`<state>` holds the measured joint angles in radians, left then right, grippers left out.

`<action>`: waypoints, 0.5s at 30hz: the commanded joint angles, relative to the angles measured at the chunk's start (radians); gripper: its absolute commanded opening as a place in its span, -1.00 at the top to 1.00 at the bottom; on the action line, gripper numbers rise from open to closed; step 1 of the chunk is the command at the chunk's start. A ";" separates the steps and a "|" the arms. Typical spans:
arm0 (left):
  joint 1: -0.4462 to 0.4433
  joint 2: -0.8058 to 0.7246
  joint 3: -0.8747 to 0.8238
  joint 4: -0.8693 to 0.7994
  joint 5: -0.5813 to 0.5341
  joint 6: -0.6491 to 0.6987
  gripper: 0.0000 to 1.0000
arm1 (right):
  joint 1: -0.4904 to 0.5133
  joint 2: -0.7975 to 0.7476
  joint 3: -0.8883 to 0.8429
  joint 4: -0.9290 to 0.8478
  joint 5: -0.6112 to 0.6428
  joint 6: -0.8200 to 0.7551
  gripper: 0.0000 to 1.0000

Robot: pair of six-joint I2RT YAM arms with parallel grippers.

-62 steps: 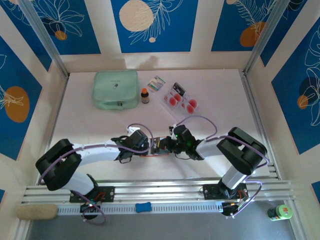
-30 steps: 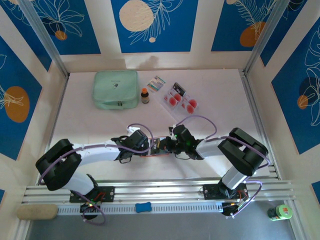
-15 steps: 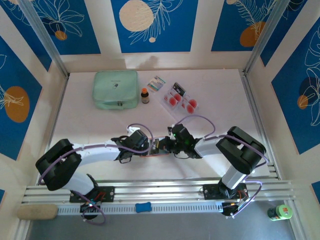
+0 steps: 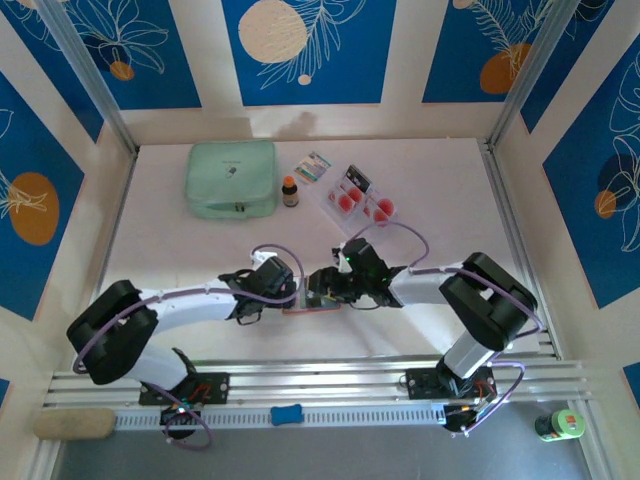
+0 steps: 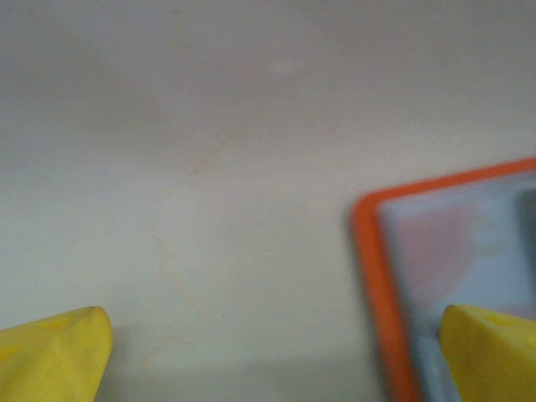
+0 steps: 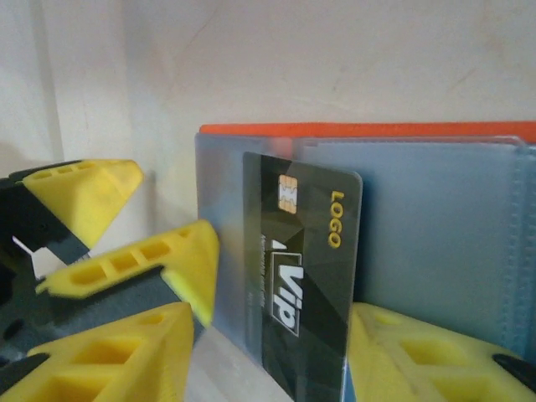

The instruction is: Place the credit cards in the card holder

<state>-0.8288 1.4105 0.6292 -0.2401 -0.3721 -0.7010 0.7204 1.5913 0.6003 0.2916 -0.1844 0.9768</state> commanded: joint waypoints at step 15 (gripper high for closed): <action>0.070 -0.062 -0.059 -0.022 0.075 -0.012 -0.99 | -0.038 -0.003 0.200 -0.418 -0.013 -0.303 0.66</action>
<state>-0.7677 1.3254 0.5804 -0.2546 -0.3317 -0.7017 0.6853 1.5589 0.7780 -0.0483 -0.1837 0.7315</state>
